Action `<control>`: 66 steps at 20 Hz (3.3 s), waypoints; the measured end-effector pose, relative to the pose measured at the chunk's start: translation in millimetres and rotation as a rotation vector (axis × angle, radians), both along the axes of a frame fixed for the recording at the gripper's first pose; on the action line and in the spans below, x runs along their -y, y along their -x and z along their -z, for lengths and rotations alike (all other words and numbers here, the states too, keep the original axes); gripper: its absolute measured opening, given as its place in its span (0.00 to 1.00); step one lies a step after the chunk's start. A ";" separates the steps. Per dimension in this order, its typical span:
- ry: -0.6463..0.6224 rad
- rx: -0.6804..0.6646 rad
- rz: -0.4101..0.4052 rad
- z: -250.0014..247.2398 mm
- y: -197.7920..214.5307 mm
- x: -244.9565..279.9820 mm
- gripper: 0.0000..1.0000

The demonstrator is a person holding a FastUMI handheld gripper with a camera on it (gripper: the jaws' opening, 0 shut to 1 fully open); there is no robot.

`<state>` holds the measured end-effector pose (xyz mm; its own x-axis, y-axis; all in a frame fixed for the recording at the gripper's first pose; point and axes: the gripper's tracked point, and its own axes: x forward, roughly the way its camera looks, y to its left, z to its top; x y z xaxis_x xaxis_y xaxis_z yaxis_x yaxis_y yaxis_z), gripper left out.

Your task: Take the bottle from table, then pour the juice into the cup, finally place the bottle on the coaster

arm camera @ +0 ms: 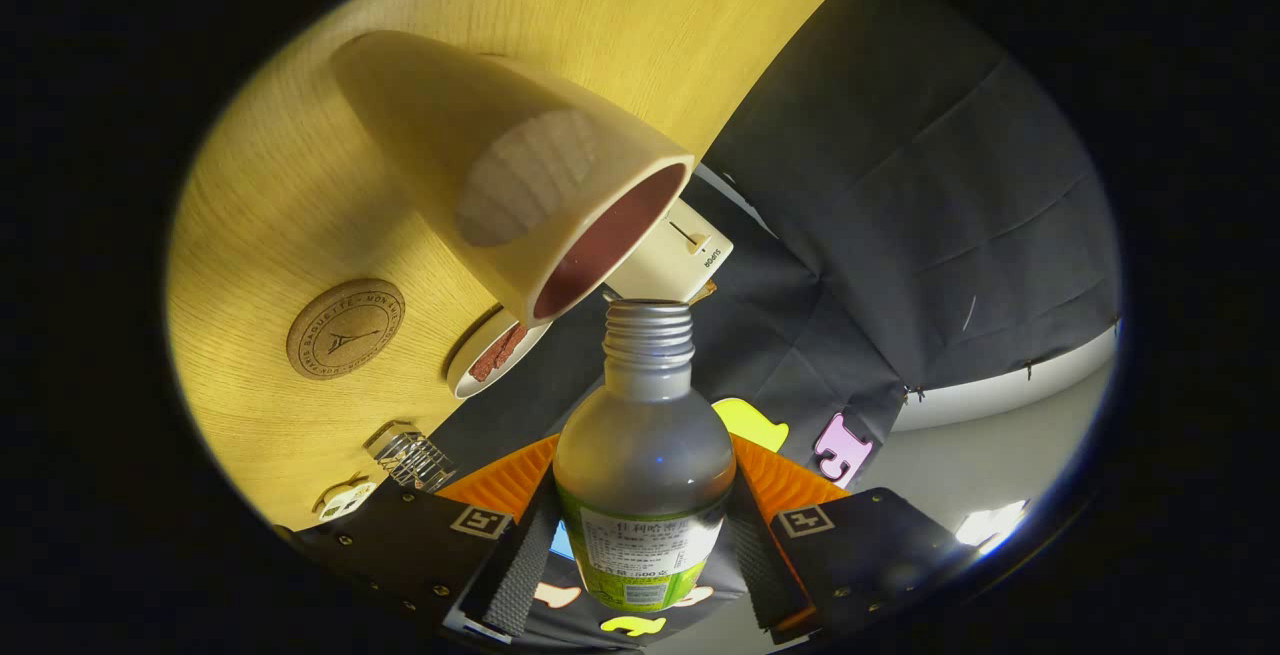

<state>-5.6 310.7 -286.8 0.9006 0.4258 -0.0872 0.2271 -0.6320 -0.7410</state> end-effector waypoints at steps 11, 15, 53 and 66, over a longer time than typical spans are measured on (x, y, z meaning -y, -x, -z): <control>-0.007 -0.001 -0.008 -1.0 -2.3 -1.1 0.81; -0.038 -0.035 -0.003 2.7 -0.9 -1.3 0.81; -1.316 -0.435 0.232 -15.2 -35.6 49.8 0.81; -2.050 -0.901 0.408 11.3 -68.1 72.2 0.81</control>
